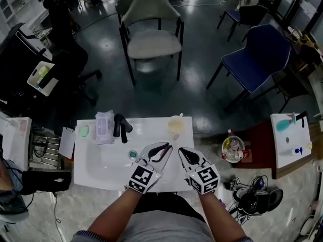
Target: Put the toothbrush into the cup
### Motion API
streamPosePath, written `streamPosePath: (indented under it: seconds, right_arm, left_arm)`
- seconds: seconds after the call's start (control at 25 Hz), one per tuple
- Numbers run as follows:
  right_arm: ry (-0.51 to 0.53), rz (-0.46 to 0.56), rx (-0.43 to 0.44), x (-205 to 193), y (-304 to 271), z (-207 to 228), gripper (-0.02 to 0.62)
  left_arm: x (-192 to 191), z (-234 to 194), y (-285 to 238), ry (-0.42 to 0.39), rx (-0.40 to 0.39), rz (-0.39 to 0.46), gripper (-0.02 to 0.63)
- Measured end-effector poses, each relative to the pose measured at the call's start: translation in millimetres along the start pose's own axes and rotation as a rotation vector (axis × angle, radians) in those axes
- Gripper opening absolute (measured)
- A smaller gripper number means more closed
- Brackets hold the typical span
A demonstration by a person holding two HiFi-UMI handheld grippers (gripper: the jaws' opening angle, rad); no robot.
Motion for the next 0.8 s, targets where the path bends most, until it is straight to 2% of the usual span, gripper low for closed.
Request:
streamPosePath:
  seconds: [0.24,0.44,0.8]
  right_arm:
    - [-0.016,0.044,-0.040,12.8,-1.6,14.2,0.012]
    - [-0.045,0.071,-0.077,25.1,-8.4,24.4,0.014]
    - [-0.076,0.072,-0.134,31.4,-25.2,43.5,0.014]
  left_arm:
    - [23.4,-8.6,-15.0,-0.021,-0.007,0.097,0.044]
    - [29.5,-19.8,-30.5,-0.070,-0.011,0.117,0.044]
    - [47.7,-44.0,-60.6,-0.050,-0.052,0.174,0.044]
Point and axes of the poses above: the fingertips, and each gripper's own axes: y backward along the fingers, z to its right, x out of its top, the point moved 4 cm from there along y, backward along the fingers, and after that the axes turned 13 degrees about -z, right-handed, at the moved point
